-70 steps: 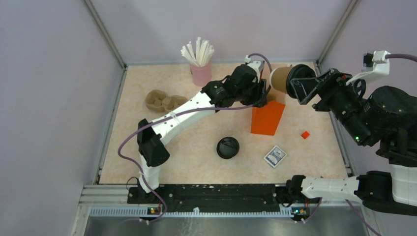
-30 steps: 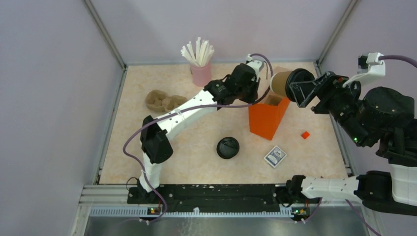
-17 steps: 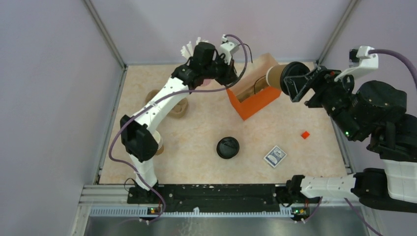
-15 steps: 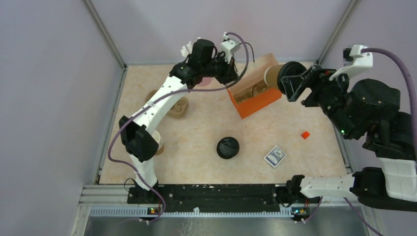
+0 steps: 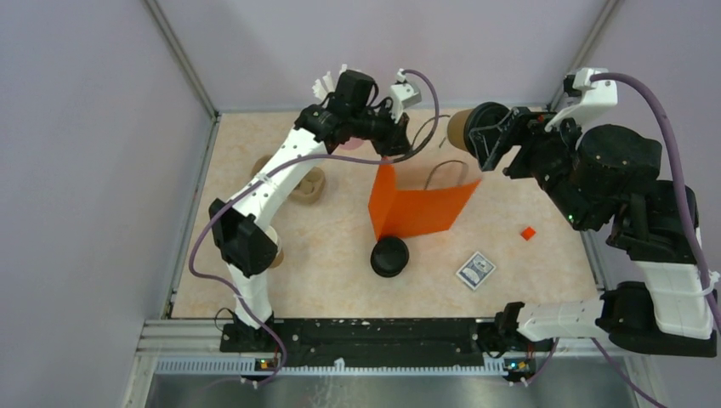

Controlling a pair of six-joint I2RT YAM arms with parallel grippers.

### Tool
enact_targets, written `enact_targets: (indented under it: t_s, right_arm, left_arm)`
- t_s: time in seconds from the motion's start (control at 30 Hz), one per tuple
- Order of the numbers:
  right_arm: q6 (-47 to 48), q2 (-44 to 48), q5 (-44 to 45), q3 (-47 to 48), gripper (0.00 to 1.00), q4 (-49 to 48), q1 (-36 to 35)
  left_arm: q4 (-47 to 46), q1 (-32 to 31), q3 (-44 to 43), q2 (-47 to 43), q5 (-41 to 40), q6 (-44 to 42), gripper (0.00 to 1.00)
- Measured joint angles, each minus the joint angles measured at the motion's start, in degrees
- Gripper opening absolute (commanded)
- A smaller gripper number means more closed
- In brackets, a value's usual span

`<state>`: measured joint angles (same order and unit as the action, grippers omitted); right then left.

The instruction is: Pack the takeout coffee

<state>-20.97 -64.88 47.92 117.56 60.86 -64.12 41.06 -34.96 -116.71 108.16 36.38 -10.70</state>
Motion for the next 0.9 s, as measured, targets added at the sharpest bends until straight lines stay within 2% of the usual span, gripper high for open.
enact_targets:
  t_s: [0.07, 0.1, 0.13, 0.3, 0.47, 0.57, 0.7, 0.9]
  right_arm:
    - [-0.02, -0.07, -0.02, 0.0, 0.63, 0.02, 0.0]
    - [-0.04, -0.07, 0.0, 0.0, 0.63, 0.02, 0.0]
    - [-0.04, -0.04, 0.0, 0.0, 0.63, 0.02, 0.0]
    - [-0.15, 0.92, 0.0, -1.14, 0.63, -0.22, 0.0]
    - [-0.24, 3.56, 0.02, -5.14, 0.63, -0.94, 0.0]
    - [-0.2, 4.55, 0.0, -6.36, 0.63, -1.55, 0.0]
    - [-0.11, 5.97, -0.02, -9.31, 0.63, -2.78, 0.0]
    - [-0.02, 7.89, -0.85, -16.09, 0.63, -6.36, 0.0]
  left_arm:
    - [0.15, 0.02, 0.04, 0.5, -0.02, -0.28, 0.27]
    - [0.11, 0.04, 0.04, 0.79, -0.15, -0.33, 0.34]
    - [0.09, 0.04, 0.04, 0.98, -0.28, -0.24, 0.47]
    - [-2.67, 0.04, 0.04, 1.4, -2.4, 2.51, 0.82]
    - [-6.38, 0.0, 0.42, 0.46, -9.49, 8.85, 0.85]
    - [-7.3, 0.0, 4.68, -3.28, -15.52, 13.99, 0.86]
    - [-4.57, 0.07, 8.92, -9.53, -22.73, 20.55, 0.88]
    - [-0.22, 0.07, 10.21, -18.25, -29.94, 30.82, 0.84]
